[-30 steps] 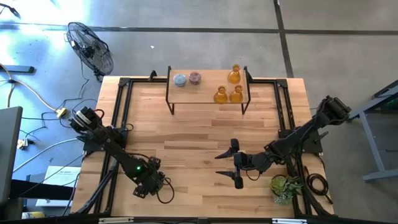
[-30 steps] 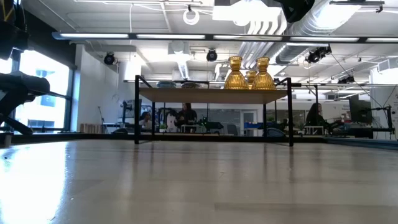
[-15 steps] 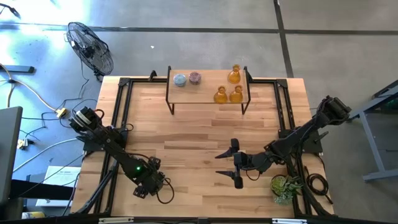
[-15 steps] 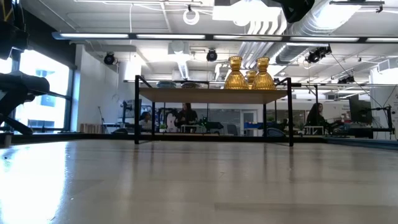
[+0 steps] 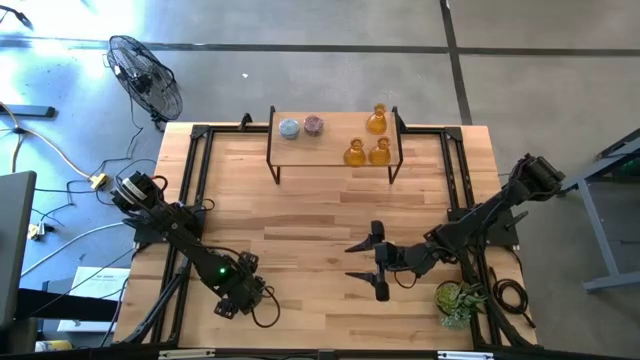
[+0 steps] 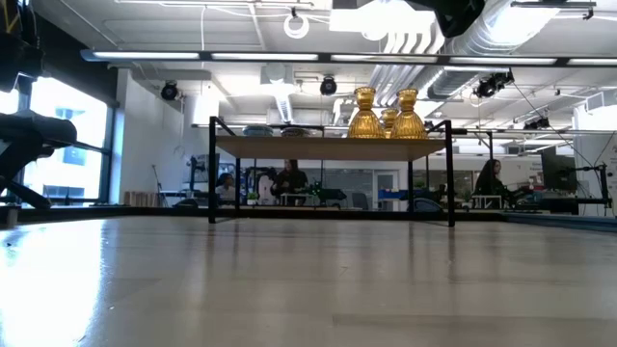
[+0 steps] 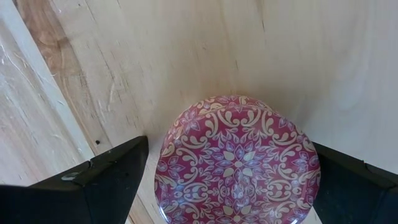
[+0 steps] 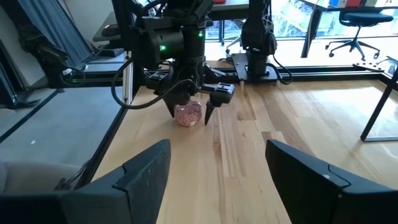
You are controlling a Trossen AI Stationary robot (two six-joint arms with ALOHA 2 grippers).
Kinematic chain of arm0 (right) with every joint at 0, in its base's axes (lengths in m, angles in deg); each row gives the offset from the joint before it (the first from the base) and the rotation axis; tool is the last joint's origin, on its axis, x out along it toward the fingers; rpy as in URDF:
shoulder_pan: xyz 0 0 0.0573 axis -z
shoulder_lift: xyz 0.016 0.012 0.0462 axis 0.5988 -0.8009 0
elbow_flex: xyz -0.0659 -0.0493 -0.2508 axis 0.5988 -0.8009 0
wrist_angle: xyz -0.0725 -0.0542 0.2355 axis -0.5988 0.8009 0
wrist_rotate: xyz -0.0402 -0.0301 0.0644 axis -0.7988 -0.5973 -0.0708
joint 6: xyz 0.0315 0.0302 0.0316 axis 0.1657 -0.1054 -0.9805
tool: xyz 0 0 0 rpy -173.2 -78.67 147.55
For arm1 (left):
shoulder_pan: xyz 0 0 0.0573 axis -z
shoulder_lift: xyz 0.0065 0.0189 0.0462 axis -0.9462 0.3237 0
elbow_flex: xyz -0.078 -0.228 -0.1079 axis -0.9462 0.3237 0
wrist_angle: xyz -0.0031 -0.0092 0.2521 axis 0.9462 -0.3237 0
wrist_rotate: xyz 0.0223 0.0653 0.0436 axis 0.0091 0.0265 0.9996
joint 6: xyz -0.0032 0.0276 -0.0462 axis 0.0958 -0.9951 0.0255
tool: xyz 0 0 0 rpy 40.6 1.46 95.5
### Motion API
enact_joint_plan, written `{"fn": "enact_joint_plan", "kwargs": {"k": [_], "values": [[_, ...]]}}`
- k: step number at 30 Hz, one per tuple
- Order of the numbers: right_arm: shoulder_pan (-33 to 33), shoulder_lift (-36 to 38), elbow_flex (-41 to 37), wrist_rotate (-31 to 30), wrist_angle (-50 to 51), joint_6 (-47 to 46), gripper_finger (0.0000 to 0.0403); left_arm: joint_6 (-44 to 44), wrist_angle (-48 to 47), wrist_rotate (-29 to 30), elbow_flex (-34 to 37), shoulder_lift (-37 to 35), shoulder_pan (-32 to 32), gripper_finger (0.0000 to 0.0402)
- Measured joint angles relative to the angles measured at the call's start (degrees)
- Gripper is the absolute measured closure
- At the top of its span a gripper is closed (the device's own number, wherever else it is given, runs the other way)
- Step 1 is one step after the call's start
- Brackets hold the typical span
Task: Pick & Place candle stick holders
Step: Put the pink patterned candle on the shelf
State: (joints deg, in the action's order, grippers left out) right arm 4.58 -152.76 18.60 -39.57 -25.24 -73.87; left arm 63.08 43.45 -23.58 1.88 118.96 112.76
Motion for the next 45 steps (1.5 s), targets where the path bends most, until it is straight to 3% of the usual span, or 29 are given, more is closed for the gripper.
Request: {"fn": "enact_joint_plan", "kwargs": {"k": [8, 21, 25, 30, 39, 45], "values": [[0.0, 0.0, 0.0, 0.3, 0.0, -0.1, 0.0144, 6.9, 0.0, 0.4, 0.0, 0.0, 0.0, 0.0016], [0.0, 0.0, 0.0, 0.3, 0.0, -0.1, 0.0144, 10.5, -0.2, 0.4, -0.1, 0.0, 0.0, 0.0017], [0.0, 0.0, 0.0, 0.3, 0.0, -0.1, 0.0144, 10.8, -0.3, 0.5, -0.1, 0.0, 0.0, 0.0042], [0.0, 0.0, 0.0, 0.3, 0.0, -0.1, 0.0144, 11.6, -0.4, 0.7, 0.0, 0.1, -0.1, 0.0115], [0.0, 0.0, 0.0, 0.2, 0.0, -0.1, 0.0144, 14.3, -0.9, 1.3, -0.9, 0.2, -0.1, 0.0115], [0.0, 0.0, 0.0, -0.3, 0.0, -0.1, 0.0144, 12.8, -6.0, 7.6, -7.0, 0.2, 0.0, 0.0115]]}}
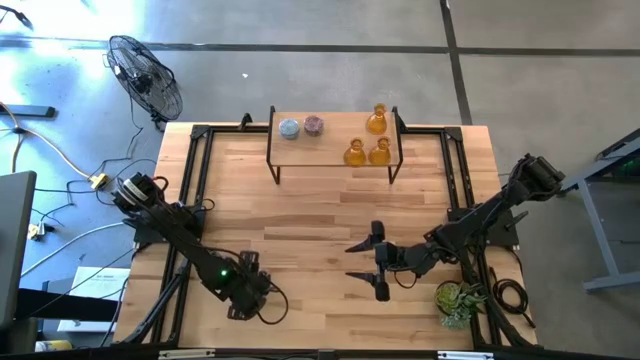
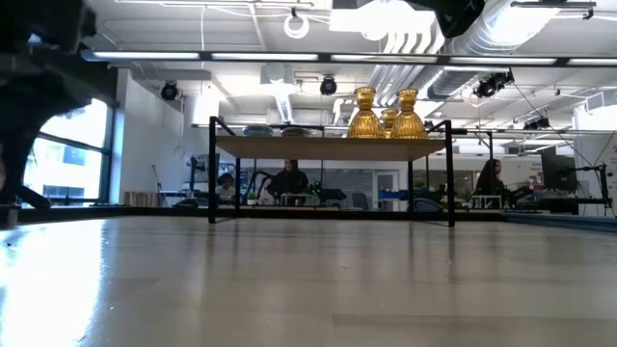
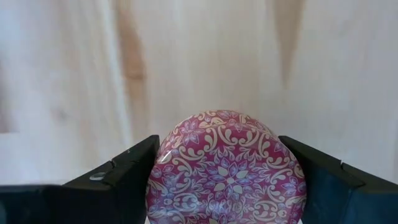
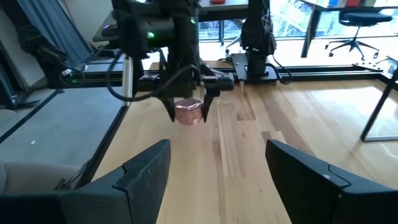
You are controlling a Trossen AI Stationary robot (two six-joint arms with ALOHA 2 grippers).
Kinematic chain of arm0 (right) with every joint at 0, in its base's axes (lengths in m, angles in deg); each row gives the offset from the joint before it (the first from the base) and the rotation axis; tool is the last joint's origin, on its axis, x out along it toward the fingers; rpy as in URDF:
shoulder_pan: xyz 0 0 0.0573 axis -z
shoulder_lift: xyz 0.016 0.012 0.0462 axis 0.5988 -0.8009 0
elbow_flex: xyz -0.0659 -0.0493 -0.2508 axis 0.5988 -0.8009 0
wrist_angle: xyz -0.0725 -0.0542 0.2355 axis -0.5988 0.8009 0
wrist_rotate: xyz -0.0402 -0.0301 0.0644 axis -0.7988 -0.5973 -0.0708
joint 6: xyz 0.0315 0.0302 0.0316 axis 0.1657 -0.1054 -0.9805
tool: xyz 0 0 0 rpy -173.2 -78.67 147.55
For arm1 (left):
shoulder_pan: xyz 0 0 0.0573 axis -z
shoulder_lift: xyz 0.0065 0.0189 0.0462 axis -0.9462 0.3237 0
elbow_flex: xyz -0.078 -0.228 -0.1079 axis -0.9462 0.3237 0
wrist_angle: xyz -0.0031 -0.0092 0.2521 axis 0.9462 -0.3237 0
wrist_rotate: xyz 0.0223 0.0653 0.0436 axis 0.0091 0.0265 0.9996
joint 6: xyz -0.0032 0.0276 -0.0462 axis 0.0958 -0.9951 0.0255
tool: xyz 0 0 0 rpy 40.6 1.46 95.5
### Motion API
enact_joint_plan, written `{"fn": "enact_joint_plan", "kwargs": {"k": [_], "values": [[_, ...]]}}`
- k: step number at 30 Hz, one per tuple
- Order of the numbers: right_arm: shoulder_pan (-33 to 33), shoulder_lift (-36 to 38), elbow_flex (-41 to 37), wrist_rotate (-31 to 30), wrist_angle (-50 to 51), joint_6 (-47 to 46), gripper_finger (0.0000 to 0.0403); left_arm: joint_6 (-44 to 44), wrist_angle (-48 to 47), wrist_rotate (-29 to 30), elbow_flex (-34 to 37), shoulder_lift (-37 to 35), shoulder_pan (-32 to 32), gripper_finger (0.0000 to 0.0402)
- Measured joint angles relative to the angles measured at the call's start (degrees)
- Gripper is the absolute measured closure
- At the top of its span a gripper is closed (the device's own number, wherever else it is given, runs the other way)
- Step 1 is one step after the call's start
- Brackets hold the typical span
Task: Pick & Place candle stick holders
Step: Put the pink patterned candle on the shelf
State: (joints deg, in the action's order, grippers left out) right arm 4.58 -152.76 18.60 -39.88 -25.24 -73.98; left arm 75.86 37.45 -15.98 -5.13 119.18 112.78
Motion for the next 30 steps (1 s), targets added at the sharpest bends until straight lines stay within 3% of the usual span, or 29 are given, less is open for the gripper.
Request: {"fn": "enact_joint_plan", "kwargs": {"k": [8, 13, 19, 25, 30], "values": [[-0.2, 0.0, 0.0, -1.8, -3.6, 2.2, 0.0144, -10.2, -1.1, 16.1, -10.7, -0.1, 0.6, 0.0115], [-1.9, 0.0, 0.0, 1.2, -10.3, 7.5, 0.0144, -17.6, 2.2, 27.4, -16.5, -0.1, 0.8, 0.0115], [-5.5, 0.0, 0.0, 4.4, -17.4, 15.4, 0.0144, -35.2, 17.8, 28.0, -21.4, -0.2, 0.7, 0.0115], [-9.5, 0.0, 0.0, 4.1, -19.9, 20.3, 0.0144, -42.3, 18.5, 33.9, -26.0, -3.0, 0.0, 0.0115], [-12.0, 0.0, 0.0, 0.1, -19.9, 22.5, 0.0144, -44.7, 18.4, 36.2, -28.8, -8.6, -2.5, 0.0115]]}}
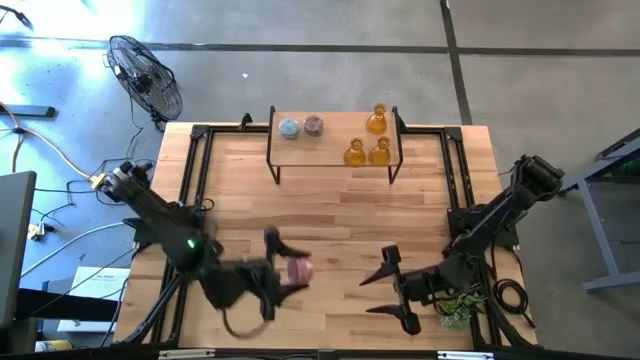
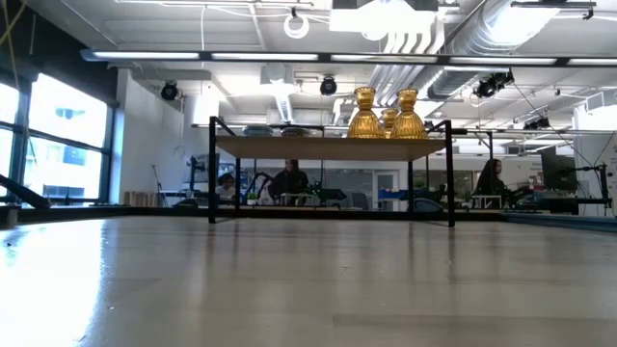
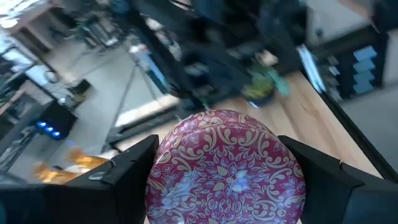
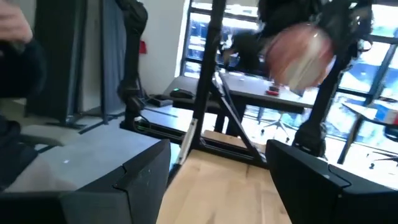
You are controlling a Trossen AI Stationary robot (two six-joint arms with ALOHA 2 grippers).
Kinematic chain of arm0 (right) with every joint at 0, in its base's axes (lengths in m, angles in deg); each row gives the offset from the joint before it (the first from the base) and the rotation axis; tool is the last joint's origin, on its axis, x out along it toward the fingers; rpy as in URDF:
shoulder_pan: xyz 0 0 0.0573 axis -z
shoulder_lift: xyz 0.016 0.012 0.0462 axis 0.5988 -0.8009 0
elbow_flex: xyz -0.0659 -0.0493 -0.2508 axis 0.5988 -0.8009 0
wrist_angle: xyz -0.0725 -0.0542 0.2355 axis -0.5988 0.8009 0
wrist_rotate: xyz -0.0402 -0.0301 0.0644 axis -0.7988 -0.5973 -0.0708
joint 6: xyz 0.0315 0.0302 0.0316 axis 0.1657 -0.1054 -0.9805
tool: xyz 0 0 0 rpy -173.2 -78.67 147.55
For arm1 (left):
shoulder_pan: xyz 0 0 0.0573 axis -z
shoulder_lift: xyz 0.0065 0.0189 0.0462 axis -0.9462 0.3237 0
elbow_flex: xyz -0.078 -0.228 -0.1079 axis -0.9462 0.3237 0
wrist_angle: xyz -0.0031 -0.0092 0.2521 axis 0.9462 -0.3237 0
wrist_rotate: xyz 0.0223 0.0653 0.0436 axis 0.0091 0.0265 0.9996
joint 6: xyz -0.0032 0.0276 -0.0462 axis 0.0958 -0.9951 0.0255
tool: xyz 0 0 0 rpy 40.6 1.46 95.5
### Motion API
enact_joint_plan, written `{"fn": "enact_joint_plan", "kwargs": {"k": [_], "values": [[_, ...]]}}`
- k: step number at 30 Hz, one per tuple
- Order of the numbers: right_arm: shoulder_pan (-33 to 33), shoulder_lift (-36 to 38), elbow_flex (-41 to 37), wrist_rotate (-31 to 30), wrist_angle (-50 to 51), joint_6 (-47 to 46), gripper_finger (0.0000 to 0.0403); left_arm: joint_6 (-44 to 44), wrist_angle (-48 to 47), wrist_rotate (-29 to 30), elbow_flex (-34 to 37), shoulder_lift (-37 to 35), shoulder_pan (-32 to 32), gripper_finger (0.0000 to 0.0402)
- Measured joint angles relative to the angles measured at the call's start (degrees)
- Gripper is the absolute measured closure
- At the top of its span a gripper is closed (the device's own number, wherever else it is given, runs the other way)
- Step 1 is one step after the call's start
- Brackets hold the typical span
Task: Pick & Place candle stick holders
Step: Put the pink patterned candle on the shelf
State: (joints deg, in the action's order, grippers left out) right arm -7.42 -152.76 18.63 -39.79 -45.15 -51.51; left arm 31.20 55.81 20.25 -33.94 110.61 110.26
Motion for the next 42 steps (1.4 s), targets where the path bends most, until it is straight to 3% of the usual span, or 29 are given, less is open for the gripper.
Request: {"fn": "enact_joint_plan", "kwargs": {"k": [6, 8, 18, 26, 36, 42], "values": [[-1.4, 0.0, 0.0, -3.0, 0.0, 1.5, 0.0144, 1.6, -7.0, 7.0, -4.0, -5.4, -7.4, 0.0115], [-1.4, 0.0, 0.0, -3.4, 0.0, 1.5, 0.0144, 3.8, -12.6, 6.8, -6.9, -6.1, -11.1, 0.0115], [-1.4, 0.0, 0.0, -3.4, 2.3, 0.3, 0.0144, 14.5, -37.8, -9.9, -23.9, -1.9, -32.8, 0.0115], [-1.7, 0.0, 0.0, -3.4, 3.6, -2.9, 0.0144, 16.3, -51.4, -24.4, -27.6, 6.0, -47.4, 0.0115], [-2.8, 0.0, 0.0, -3.9, 5.0, -4.3, 0.0144, 11.8, -52.7, -31.6, -27.3, 16.4, -52.6, 0.0115], [-2.8, 0.0, 0.0, -3.8, 6.1, -4.3, 0.0144, 11.3, -52.5, -32.2, -27.1, 20.6, -56.2, 0.0115]]}}
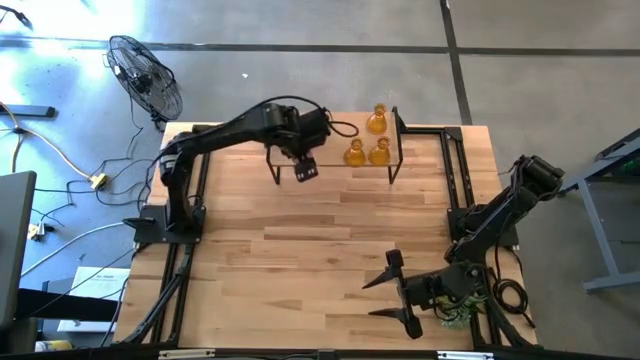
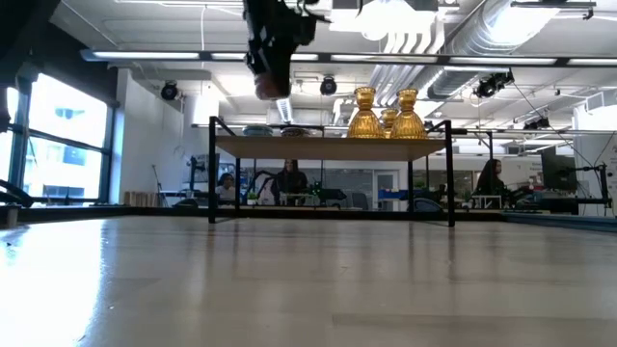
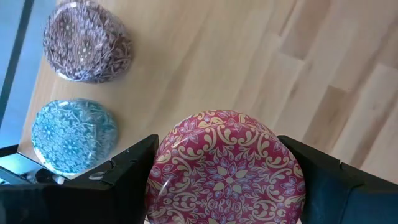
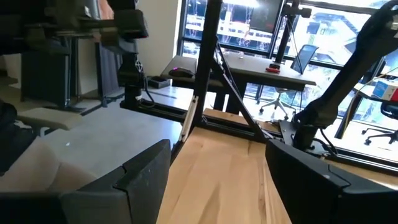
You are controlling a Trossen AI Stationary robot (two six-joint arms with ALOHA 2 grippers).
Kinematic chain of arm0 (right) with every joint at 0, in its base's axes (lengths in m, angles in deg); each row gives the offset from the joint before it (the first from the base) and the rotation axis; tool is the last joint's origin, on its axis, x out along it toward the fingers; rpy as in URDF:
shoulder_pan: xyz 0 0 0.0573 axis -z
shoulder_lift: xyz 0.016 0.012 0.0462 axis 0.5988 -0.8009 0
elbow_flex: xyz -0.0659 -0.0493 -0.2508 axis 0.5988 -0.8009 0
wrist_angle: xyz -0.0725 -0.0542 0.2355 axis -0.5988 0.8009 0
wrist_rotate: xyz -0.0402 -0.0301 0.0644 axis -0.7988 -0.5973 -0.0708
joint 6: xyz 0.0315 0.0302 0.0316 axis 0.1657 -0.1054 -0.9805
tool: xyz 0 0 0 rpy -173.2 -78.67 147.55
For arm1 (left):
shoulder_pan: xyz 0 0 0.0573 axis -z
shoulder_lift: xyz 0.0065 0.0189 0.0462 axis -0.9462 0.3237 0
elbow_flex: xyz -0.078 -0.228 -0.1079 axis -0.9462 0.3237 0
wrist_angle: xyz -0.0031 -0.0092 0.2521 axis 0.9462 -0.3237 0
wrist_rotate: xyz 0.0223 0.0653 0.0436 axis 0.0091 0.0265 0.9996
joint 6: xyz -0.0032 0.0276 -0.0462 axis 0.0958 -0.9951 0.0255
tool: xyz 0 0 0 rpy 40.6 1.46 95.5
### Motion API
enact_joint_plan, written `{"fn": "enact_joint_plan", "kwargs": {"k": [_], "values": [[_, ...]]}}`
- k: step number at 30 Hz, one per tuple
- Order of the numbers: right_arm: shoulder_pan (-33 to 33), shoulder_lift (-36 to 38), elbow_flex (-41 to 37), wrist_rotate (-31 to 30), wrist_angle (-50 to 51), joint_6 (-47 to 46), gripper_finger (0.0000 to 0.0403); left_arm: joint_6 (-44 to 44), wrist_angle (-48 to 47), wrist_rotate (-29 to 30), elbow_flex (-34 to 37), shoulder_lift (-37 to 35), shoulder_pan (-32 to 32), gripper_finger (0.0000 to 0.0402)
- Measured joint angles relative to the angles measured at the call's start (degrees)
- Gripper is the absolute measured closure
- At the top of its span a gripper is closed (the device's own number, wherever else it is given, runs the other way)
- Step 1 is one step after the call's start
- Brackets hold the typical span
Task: Pick & Place candle stick holders
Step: Put the pink patterned candle on the shelf
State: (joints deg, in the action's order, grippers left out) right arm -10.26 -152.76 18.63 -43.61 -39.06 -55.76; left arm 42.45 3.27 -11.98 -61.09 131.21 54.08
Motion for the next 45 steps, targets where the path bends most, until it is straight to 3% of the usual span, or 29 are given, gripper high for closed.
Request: {"fn": "enact_joint_plan", "kwargs": {"k": [12, 38, 45], "values": [[0.0, 0.0, 0.0, 0.3, 2.7, -0.1, 0.0144, -1.6, 3.0, -5.5, 0.0, 2.5, -5.6, 0.0106], [0.0, 0.0, 0.0, 0.4, 3.5, 0.1, 0.0144, -0.8, 4.7, -5.4, 0.0, 2.7, -5.5, 0.0101], [0.0, 0.0, 0.0, 0.4, 3.9, -0.1, 0.0144, -1.8, 4.7, -6.7, 0.0, 6.5, -5.5, 0.0101]]}}
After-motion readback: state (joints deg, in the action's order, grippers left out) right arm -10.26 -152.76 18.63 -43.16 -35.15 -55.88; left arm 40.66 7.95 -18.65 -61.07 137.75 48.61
